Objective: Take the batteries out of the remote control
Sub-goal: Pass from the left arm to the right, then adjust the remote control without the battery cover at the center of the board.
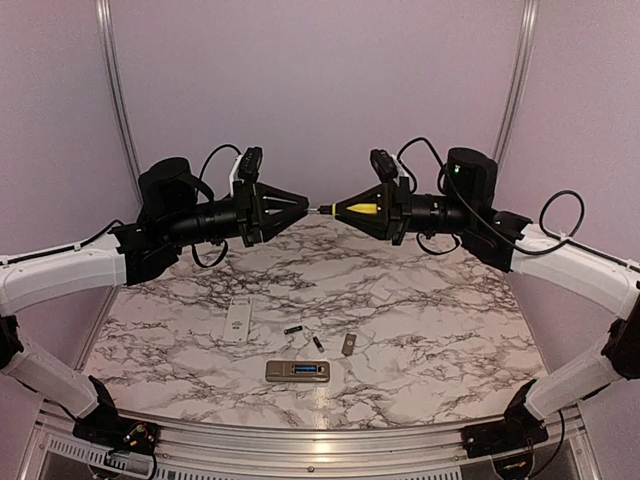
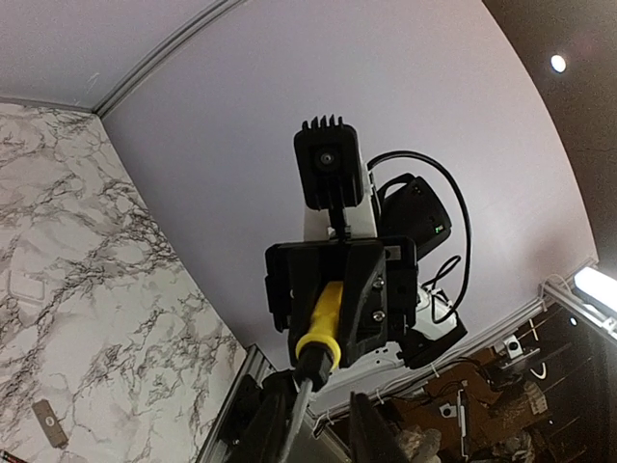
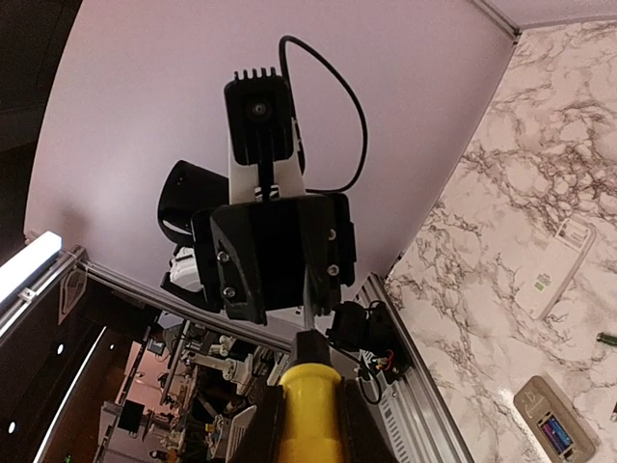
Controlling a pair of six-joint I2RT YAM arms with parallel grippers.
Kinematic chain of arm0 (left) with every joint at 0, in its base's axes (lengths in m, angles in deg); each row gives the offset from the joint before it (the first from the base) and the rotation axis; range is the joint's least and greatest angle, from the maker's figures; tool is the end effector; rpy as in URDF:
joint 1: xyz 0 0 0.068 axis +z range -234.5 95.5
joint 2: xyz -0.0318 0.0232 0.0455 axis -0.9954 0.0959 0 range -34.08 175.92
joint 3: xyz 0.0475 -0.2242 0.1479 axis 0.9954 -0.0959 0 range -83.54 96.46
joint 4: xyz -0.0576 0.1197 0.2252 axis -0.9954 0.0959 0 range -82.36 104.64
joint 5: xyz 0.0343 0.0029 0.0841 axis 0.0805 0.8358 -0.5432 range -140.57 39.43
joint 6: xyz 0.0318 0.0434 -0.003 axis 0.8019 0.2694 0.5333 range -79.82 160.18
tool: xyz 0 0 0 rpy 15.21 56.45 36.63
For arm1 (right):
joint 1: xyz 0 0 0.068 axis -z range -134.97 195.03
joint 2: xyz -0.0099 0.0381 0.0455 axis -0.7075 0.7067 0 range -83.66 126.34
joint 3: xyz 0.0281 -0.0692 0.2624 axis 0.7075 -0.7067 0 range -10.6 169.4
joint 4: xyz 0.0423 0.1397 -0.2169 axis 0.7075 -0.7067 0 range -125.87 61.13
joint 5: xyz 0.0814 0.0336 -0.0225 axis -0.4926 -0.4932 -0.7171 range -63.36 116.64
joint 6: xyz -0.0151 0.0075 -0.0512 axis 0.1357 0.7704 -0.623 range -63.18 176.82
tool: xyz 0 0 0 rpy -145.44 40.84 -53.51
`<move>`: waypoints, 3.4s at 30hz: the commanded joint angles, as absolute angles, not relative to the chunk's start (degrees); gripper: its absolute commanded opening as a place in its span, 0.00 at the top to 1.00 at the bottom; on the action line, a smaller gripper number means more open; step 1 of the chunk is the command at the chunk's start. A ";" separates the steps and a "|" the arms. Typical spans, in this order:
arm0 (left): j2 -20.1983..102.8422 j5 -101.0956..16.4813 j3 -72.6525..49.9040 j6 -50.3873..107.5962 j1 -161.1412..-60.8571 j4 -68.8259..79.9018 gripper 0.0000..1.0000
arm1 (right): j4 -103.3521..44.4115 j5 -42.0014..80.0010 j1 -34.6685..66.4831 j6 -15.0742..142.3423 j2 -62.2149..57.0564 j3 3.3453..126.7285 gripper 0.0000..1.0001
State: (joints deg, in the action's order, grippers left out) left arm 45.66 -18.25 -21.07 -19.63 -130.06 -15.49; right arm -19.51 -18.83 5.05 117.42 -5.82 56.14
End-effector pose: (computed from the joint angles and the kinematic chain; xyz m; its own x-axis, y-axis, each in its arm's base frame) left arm 0.2163 -0.2477 0.3685 -0.8075 -0.2199 -0.5474 0.5524 0.0435 -0.8324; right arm 0.2252 0.2221 0.3803 -0.8797 0.0595 -0.4719 -0.4690 0.0560 0.8814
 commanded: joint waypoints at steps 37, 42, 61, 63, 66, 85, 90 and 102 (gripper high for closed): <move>32.38 -43.83 -43.26 17.39 -140.01 17.21 0.11 | -66.63 -0.14 4.54 90.00 -9.62 65.60 1.00; 36.01 -43.08 -41.90 25.57 -142.23 18.37 0.14 | -69.67 1.33 4.56 88.53 -10.65 65.42 1.00; 55.41 -42.56 -39.54 46.01 -143.83 15.50 0.23 | -73.62 8.38 4.53 92.45 -22.54 58.84 1.00; 57.31 -43.24 -38.37 47.21 -143.83 15.84 0.23 | -73.69 8.74 4.57 92.80 -22.93 58.66 1.00; 59.14 -44.15 -37.22 49.32 -143.83 16.39 0.23 | -74.01 9.04 4.50 92.72 -22.73 58.90 1.00; 64.78 -44.59 -34.65 58.83 -144.00 19.26 0.26 | -71.03 6.63 4.52 91.45 -16.38 60.94 1.00; 64.56 -43.45 -34.09 59.21 -144.33 20.71 0.54 | -71.06 6.28 4.56 90.82 -14.47 62.42 1.00; 67.33 -41.08 -27.17 47.68 -148.42 17.40 0.71 | -72.03 6.95 4.72 90.42 -14.49 62.66 1.00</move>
State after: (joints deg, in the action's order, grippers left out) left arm 64.44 -43.96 -29.61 54.36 -146.80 19.89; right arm -72.23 6.59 4.76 91.04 -14.17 60.08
